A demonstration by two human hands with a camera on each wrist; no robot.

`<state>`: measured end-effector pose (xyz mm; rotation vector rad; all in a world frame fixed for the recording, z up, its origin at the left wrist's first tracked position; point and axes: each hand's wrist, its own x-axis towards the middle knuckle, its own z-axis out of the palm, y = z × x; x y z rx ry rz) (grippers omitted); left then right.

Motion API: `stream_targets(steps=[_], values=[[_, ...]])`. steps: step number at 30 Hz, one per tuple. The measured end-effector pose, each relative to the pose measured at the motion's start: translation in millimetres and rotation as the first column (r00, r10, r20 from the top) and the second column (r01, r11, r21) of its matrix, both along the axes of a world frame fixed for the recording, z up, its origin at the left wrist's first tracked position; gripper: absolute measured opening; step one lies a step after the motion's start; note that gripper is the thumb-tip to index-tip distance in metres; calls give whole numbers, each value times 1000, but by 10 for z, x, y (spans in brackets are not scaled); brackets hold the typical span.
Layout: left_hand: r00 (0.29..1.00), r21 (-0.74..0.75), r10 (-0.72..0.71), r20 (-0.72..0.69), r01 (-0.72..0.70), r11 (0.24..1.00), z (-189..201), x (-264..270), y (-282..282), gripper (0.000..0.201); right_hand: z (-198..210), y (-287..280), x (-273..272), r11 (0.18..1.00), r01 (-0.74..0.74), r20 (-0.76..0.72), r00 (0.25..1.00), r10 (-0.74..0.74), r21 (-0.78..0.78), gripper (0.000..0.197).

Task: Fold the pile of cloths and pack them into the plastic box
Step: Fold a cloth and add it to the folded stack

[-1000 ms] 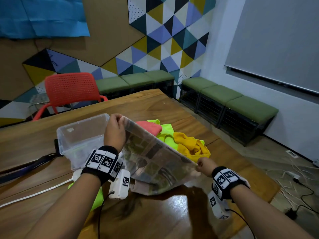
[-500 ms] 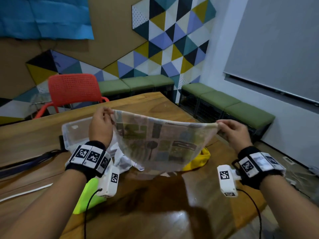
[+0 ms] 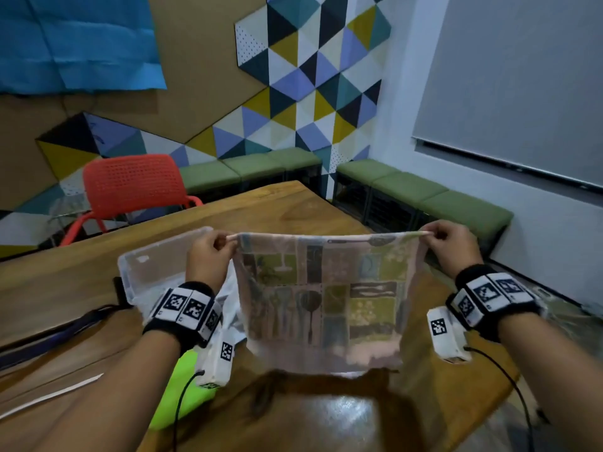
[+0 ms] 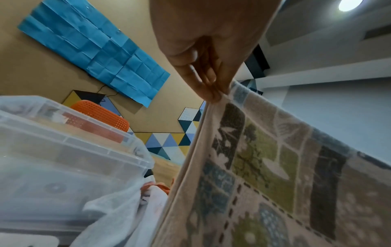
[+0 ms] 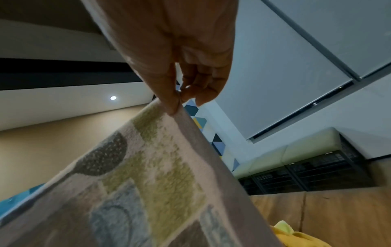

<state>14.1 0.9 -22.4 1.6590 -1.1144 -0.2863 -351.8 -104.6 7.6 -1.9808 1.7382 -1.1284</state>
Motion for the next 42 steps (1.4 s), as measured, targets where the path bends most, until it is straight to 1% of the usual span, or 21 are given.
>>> stream_targets(steps=[3,5,7,8,10,12,14,16,17,18,19,21,23,26,28,30,33,36,38,40,42], values=[[999,-21,4,52,-3,1000,-20,-26,-13,12,40,68,-20,997,39,65,997,-35,-59,15],[999,-77,-34,32,37,996,46,-87,39,11,141,189,-107,999,-16,64,998,19,-45,14],[988,-83,-142,-64,137,987,60,-143,134,14,215,327,-217,986,-138,-64,988,144,90,10],[965,-61,-216,-149,209,976,15,-151,199,19,221,386,-278,957,-186,-165,960,225,221,7],[898,29,-336,-285,358,933,-150,-168,366,23,143,477,-399,848,-164,-352,857,376,505,3],[868,165,-391,-305,453,876,-400,-149,522,21,-37,547,-485,708,-69,-412,772,484,703,5],[875,377,-421,-239,483,790,-747,-114,612,16,-278,584,-510,569,-16,-354,768,533,822,5],[889,655,-449,-95,395,644,-1172,-123,683,10,-563,602,-474,455,28,-311,767,561,890,7],[892,744,-448,-51,334,579,-1386,-148,705,9,-732,598,-438,425,36,-295,772,563,905,6],[902,788,-430,-30,286,545,-1558,-179,714,9,-914,595,-393,423,28,-275,798,536,906,5],[921,802,-390,-15,244,546,-1669,-222,721,10,-1093,594,-345,446,6,-241,848,473,895,8],[950,804,-309,50,145,577,-1783,-243,672,14,-1406,566,-273,519,-37,-107,963,246,854,23],[954,824,-270,131,47,564,-1830,-228,599,20,-1631,507,-223,576,-12,-32,997,66,818,32],[917,855,-302,261,-74,513,-1860,-221,484,22,-1822,380,-104,598,48,-166,975,145,800,35],[887,862,-322,330,-144,486,-1860,-229,409,22,-1826,289,-3,608,98,-309,918,251,788,29],[878,863,-325,352,-171,475,-1845,-231,357,22,-1814,191,60,616,114,-379,869,319,780,24],[898,851,-288,334,-156,501,-1804,-177,320,20,-1890,30,50,616,83,-356,872,336,784,33],[921,840,-240,306,-142,524,-1752,-144,285,19,-1919,-65,24,614,108,-355,887,296,782,16],[942,823,-205,264,-109,558,-1765,-152,231,18,-1919,-120,18,614,112,-352,892,285,781,15],[976,806,-123,179,-74,587,-1809,-166,176,18,-1925,-170,19,616,76,-280,929,242,784,17],[995,817,-30,90,-56,575,-1861,-176,142,19,-1957,-199,33,620,23,-185,963,198,784,17]])
